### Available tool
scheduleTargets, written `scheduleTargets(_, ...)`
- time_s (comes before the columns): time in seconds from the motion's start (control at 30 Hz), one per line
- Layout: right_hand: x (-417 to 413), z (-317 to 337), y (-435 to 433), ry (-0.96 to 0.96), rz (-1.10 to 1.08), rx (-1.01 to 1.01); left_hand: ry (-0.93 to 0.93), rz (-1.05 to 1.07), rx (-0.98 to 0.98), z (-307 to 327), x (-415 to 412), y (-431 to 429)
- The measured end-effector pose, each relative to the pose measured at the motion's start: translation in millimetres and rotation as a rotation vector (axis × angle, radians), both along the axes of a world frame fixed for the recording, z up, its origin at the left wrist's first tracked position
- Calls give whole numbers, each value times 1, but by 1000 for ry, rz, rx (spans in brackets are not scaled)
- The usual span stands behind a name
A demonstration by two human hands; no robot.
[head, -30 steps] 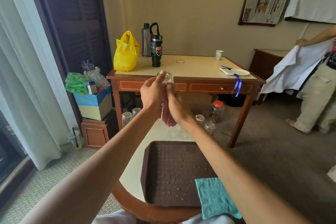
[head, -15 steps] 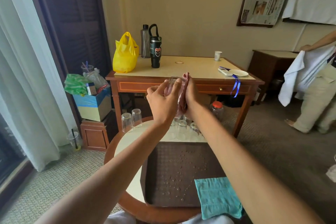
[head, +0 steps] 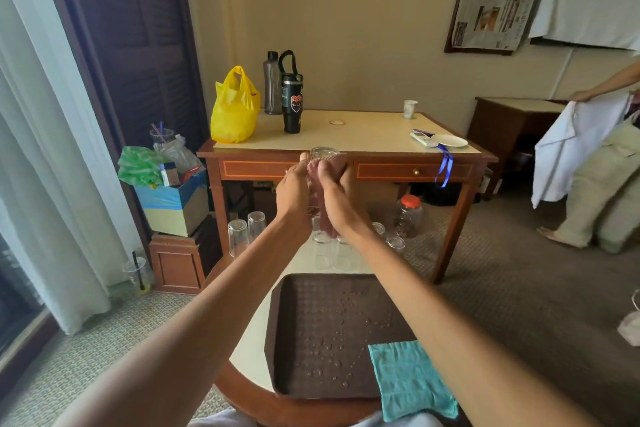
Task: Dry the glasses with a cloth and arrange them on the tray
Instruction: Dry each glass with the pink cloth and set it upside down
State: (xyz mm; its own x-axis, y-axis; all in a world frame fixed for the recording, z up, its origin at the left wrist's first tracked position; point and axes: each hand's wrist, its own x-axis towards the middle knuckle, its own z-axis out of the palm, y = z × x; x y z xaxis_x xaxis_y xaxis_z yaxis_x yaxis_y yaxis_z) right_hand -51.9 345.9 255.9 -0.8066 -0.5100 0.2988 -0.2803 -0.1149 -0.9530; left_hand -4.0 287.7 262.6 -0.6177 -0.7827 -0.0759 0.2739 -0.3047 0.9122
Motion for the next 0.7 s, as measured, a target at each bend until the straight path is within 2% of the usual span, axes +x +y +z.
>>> scheduleTargets(0.1, -22, 5, -6, -94, 15, 63, 4, -32, -38, 3, 1, 9)
scheduleTargets(0.27, -23, 33, 3, -330, 113, -72, 41, 15, -190, 1, 1, 17)
scheduleTargets(0.4, -13, 27, 4, -458, 126, -15, 44, 86, -234, 2, 0, 14)
scheduleTargets(0.47, -6, 14, 7, -413, 193, 24, 38, 110, -225, 5, -2, 9)
scheduleTargets(0.53, 5, 4, 15, -274, 200, 98, 5, 148, -198, 11, -4, 3)
scheduleTargets(0.7, 13, -3, 17, 31, 64, 85, 1, 56, -110, 13, -3, -5)
